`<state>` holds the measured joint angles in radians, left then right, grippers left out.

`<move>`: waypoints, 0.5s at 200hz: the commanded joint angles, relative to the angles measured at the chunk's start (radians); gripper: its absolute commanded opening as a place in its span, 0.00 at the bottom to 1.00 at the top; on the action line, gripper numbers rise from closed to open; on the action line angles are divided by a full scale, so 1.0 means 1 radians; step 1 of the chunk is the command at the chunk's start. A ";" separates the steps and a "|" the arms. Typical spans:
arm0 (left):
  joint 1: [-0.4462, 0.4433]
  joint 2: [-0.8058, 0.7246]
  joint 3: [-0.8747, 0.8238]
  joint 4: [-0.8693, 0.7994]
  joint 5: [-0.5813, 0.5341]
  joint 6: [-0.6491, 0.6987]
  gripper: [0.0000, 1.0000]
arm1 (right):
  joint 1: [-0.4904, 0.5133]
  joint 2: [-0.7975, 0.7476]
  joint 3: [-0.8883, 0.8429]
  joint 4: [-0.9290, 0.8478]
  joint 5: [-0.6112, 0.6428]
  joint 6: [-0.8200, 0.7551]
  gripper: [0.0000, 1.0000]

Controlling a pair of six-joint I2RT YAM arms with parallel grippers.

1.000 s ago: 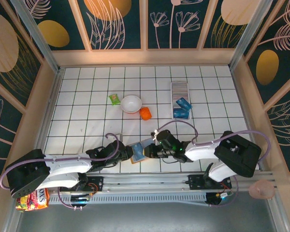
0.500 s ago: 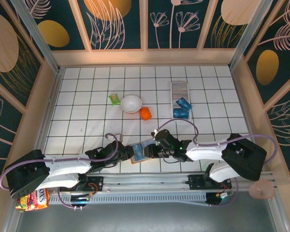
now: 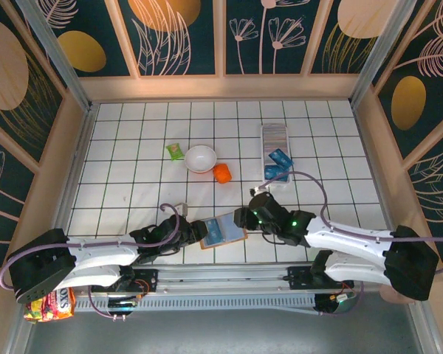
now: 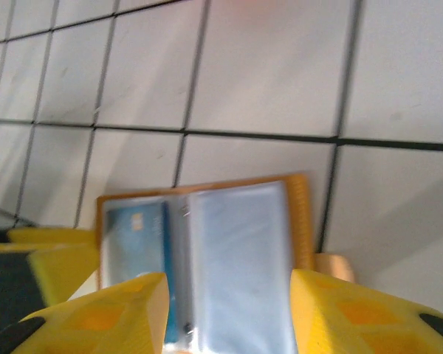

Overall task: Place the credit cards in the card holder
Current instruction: Insert the credit card into the card slot, then close the card holder at the bottom-center of the table.

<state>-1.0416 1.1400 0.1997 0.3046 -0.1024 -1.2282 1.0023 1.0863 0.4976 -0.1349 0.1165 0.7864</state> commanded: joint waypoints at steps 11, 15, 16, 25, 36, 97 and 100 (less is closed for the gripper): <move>-0.003 -0.003 -0.010 0.062 0.063 -0.043 0.48 | -0.070 0.014 -0.001 -0.121 0.014 -0.029 0.50; -0.003 -0.002 -0.009 0.064 0.063 -0.044 0.48 | -0.074 0.018 -0.004 -0.112 0.002 -0.032 0.49; -0.003 -0.003 -0.009 0.064 0.063 -0.044 0.48 | -0.077 0.020 -0.005 -0.111 -0.001 -0.033 0.49; -0.002 -0.003 -0.007 0.064 0.063 -0.044 0.48 | -0.087 0.029 -0.005 -0.096 -0.020 -0.039 0.49; -0.002 -0.005 -0.005 0.062 0.061 -0.045 0.48 | -0.091 0.034 -0.011 -0.070 -0.043 -0.052 0.49; -0.002 0.007 0.028 0.067 0.053 -0.042 0.48 | -0.155 0.056 -0.042 -0.046 -0.095 -0.087 0.24; -0.003 0.009 0.030 0.068 0.055 -0.043 0.48 | -0.155 0.058 -0.041 -0.049 -0.095 -0.088 0.23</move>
<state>-1.0420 1.1397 0.1993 0.3340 -0.0605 -1.2476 0.8650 1.1294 0.4709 -0.1902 0.0418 0.7235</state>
